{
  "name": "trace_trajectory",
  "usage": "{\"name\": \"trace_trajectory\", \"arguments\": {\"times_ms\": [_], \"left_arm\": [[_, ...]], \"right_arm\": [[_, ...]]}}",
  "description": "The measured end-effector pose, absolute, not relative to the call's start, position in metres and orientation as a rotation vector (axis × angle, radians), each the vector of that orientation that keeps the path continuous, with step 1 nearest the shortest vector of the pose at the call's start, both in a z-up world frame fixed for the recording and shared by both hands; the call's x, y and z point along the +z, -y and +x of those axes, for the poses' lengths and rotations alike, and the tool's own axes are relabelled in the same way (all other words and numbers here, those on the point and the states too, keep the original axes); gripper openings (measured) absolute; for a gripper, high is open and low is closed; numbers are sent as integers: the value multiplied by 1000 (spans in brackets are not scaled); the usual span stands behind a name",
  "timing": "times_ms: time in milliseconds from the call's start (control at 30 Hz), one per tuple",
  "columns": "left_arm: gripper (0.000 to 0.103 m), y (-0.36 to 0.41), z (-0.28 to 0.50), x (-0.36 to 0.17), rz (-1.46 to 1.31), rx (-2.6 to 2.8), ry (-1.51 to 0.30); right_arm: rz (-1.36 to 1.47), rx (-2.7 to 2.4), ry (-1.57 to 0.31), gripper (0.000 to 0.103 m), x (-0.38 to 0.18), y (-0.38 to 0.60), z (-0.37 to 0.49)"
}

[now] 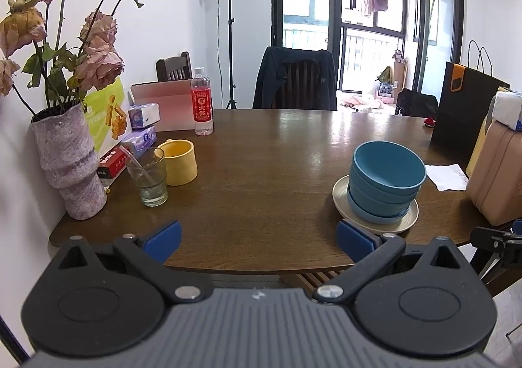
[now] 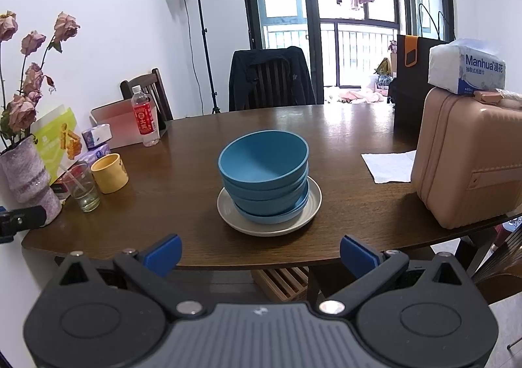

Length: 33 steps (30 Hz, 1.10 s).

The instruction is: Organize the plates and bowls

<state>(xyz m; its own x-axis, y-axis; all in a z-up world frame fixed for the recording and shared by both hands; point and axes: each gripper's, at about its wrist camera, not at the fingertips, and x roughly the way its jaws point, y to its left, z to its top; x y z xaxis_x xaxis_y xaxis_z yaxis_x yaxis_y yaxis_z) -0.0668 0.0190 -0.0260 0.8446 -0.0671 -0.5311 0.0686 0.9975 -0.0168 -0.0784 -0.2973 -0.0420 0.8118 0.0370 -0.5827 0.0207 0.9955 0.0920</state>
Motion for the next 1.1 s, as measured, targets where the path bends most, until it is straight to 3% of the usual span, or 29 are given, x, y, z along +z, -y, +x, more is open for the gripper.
{"name": "trace_trajectory", "arguments": {"times_ms": [1100], "left_arm": [[103, -23, -73, -20, 17, -80, -540]], "right_arm": [[84, 18, -611, 103, -38, 295, -82]]}}
